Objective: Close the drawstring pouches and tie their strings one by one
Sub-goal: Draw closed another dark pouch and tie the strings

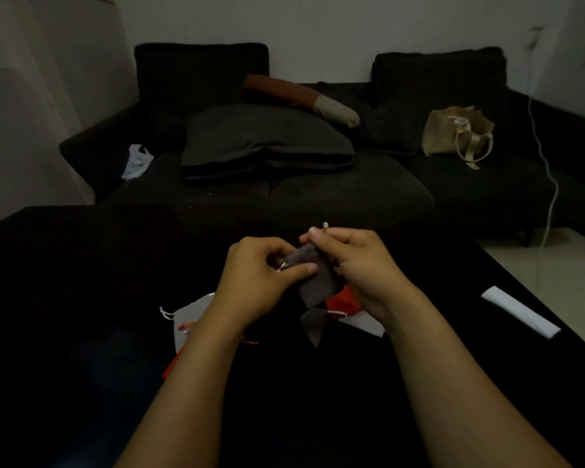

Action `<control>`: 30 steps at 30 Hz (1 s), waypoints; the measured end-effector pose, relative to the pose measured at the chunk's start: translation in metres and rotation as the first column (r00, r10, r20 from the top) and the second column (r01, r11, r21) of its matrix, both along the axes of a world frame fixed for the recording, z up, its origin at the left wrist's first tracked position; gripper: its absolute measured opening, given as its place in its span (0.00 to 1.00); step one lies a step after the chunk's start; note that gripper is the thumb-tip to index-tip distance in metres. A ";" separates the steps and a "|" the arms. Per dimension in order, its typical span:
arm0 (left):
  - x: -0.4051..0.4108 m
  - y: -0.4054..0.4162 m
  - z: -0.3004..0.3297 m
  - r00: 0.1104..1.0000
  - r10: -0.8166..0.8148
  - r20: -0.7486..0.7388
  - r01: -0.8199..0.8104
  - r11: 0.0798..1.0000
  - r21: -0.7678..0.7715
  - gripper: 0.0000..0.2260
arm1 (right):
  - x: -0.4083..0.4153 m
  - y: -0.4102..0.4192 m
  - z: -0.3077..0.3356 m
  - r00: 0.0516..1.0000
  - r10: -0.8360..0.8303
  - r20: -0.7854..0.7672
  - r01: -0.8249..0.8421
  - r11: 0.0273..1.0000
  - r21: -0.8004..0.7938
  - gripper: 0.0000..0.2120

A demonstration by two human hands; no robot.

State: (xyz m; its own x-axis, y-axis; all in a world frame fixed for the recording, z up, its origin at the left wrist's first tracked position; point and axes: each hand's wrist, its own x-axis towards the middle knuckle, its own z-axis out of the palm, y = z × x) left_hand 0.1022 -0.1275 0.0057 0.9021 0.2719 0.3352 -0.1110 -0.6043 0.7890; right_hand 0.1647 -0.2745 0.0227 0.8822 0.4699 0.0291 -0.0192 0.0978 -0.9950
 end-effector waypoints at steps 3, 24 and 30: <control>-0.002 0.008 0.009 0.995 -0.038 -0.095 0.012 0.965 -0.262 0.04 | 0.002 -0.001 0.004 0.980 -0.047 -0.196 0.070 0.992 0.109 0.10; 0.008 -0.014 0.023 0.977 0.053 0.208 0.209 -0.016 -0.978 0.15 | 0.006 0.013 0.005 0.853 0.127 -0.506 0.195 0.823 0.534 0.17; 0.010 -0.017 0.021 0.966 0.079 0.245 0.218 0.256 -0.942 0.13 | 0.004 0.011 0.010 0.957 -0.013 -0.288 0.134 0.905 0.403 0.19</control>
State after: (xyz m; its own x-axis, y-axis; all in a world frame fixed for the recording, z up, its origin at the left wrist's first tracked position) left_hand 0.1123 -0.1441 0.0266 0.8850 0.4636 0.0423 -0.3472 0.5967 0.7235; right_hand 0.1684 -0.2638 0.0329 0.9151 0.4012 -0.0397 -0.2597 0.5113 -0.8192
